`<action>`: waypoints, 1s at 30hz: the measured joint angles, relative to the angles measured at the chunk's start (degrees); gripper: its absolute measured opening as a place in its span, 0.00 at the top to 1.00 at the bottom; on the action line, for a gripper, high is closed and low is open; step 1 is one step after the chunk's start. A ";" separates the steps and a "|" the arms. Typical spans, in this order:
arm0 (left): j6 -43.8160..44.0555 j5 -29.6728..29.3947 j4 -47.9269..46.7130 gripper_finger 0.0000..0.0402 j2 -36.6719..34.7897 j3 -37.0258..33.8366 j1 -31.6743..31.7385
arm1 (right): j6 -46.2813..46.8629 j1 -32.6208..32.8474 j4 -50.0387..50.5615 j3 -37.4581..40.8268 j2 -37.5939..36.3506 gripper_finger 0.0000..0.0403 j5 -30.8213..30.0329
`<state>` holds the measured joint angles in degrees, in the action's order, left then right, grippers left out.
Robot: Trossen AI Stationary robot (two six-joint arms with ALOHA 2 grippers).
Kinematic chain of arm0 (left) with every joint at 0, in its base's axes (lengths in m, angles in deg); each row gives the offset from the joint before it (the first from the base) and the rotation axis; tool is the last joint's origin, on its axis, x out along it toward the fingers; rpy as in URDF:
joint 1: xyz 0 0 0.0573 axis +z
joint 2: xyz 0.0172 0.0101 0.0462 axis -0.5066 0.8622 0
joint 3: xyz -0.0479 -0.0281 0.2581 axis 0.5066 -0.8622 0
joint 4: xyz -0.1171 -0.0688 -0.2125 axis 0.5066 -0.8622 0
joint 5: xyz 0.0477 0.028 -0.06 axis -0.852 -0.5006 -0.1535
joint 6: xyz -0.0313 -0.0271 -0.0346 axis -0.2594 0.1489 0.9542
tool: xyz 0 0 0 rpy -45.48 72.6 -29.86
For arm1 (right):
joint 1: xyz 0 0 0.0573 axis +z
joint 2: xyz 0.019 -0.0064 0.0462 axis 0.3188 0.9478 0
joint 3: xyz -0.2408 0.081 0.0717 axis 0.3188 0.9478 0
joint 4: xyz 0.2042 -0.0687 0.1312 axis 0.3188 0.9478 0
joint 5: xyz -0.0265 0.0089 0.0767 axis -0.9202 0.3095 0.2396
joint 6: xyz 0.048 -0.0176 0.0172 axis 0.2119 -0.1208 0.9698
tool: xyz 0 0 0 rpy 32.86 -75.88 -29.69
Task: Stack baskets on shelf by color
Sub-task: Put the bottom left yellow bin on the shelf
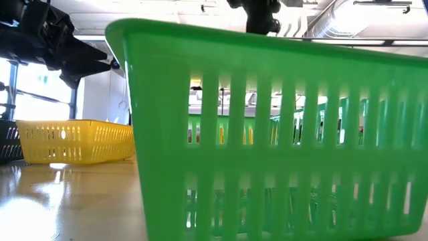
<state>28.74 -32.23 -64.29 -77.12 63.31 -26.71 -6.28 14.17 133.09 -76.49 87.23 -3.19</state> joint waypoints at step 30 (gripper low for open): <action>5.77 16.35 -0.70 0.58 17.95 18.37 -0.04 | 8.53 2.70 -0.02 -5.35 0.00 0.81 -0.53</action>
<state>34.51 -15.88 -64.99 -59.17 81.68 -26.75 2.25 16.88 133.07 -81.84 87.23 -3.72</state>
